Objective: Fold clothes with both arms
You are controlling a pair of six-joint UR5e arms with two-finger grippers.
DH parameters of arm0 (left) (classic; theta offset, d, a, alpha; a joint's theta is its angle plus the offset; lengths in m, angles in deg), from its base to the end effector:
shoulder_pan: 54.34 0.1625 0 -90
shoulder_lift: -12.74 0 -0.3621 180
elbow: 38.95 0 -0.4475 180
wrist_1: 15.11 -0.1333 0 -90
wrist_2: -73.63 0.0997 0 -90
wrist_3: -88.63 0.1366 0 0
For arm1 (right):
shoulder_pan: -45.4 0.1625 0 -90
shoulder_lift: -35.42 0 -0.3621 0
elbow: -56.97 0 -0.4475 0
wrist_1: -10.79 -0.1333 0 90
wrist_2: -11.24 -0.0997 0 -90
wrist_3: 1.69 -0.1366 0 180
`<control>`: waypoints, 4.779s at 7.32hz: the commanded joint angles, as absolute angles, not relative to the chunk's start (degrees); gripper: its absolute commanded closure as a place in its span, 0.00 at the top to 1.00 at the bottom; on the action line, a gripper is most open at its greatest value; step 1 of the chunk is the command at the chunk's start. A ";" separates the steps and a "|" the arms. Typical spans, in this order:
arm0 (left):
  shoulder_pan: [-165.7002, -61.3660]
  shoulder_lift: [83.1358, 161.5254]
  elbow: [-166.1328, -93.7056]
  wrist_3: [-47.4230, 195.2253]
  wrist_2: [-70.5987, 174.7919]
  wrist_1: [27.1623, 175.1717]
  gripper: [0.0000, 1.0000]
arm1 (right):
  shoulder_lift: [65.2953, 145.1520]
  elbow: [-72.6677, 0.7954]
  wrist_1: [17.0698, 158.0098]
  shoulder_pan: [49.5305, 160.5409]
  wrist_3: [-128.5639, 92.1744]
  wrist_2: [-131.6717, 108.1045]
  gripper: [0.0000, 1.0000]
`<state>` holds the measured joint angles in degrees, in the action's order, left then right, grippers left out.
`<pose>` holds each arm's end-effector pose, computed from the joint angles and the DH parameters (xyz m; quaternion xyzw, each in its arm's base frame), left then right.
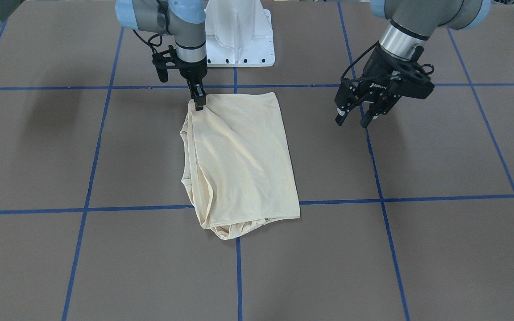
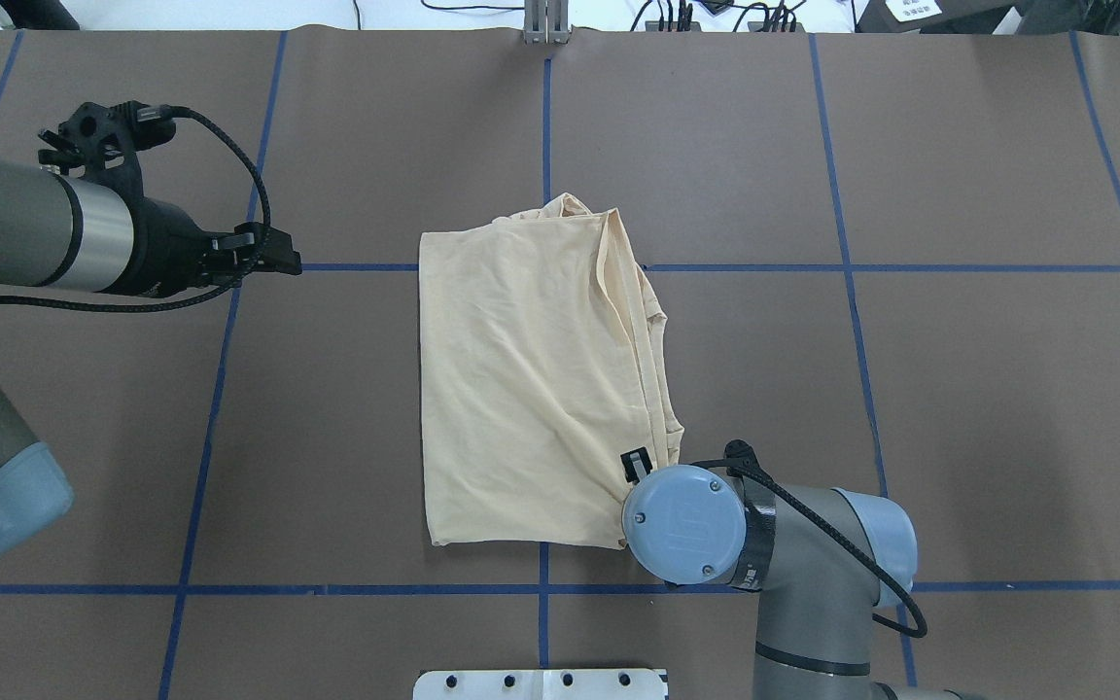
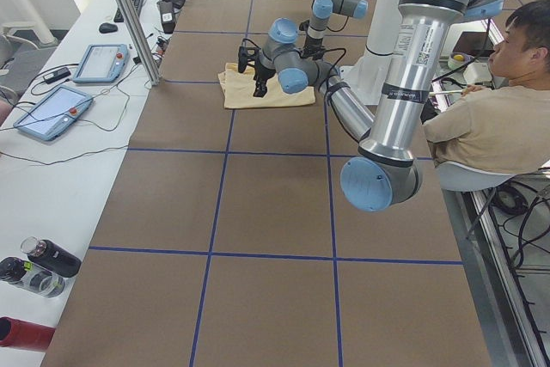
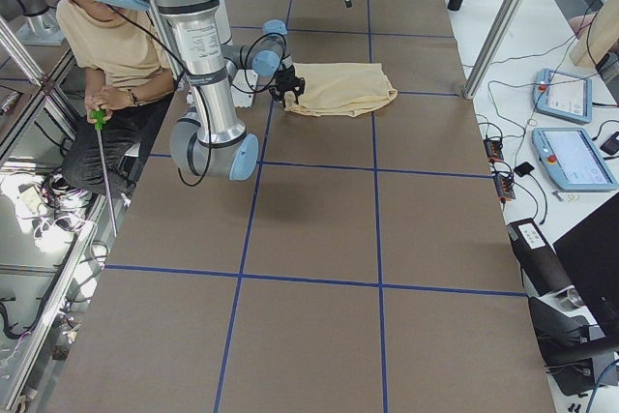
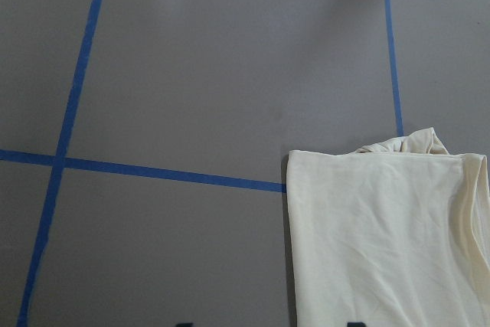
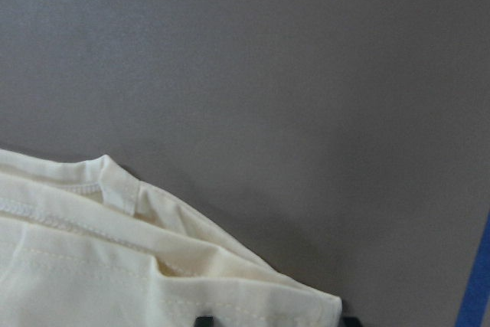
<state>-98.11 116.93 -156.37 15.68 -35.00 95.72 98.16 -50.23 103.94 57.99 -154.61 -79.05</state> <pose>0.3599 -0.4689 0.1879 0.1395 0.5112 -0.1134 0.8405 -0.6058 -0.2712 0.2077 -0.1521 -0.3183 0.5722 0.7404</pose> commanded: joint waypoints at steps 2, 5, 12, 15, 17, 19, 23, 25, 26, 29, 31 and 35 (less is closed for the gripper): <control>-98.11 116.89 -156.37 15.68 -35.00 95.72 0.73 | 97.82 -49.82 103.87 58.76 -154.71 -79.11 0.22; -98.11 116.80 -156.37 15.68 -35.00 95.72 0.73 | 97.64 -49.82 103.87 58.85 -155.59 -79.20 0.00; -93.55 118.28 -156.99 -3.87 -33.95 96.42 0.77 | 98.96 -55.34 106.92 59.21 -154.80 -80.78 0.00; -90.48 119.61 -156.99 -10.23 -31.77 96.42 0.84 | 99.22 -55.71 108.35 56.40 -154.45 -80.08 0.00; -89.50 119.70 -156.99 -10.77 -30.43 96.42 0.88 | 99.22 -55.27 108.35 56.56 -154.45 -79.99 0.02; -89.49 119.61 -156.99 -10.86 -30.35 96.42 0.89 | 99.31 -54.83 108.35 56.92 -154.45 -78.86 0.54; -89.41 119.52 -156.81 -10.77 -29.64 96.25 0.89 | 98.61 -53.07 107.82 55.61 -155.67 -75.86 0.76; -89.41 119.52 -156.72 -10.86 -29.55 96.16 0.89 | 98.70 -52.72 107.82 54.99 -155.77 -75.86 0.76; -89.41 119.52 -156.72 -10.77 -29.55 96.24 0.89 | 98.26 -52.37 107.82 54.90 -155.85 -75.86 0.74; -89.41 119.52 -156.72 -10.77 -29.55 96.16 0.89 | 97.91 -51.40 107.74 55.33 -155.85 -75.77 0.46; -89.41 119.44 -156.64 -10.69 -29.55 96.16 0.88 | 97.64 -51.40 107.82 55.77 -155.68 -75.95 0.00; -89.14 119.26 -156.64 -10.68 -29.47 96.16 0.88 | 96.94 -51.66 107.82 56.83 -155.77 -76.30 0.00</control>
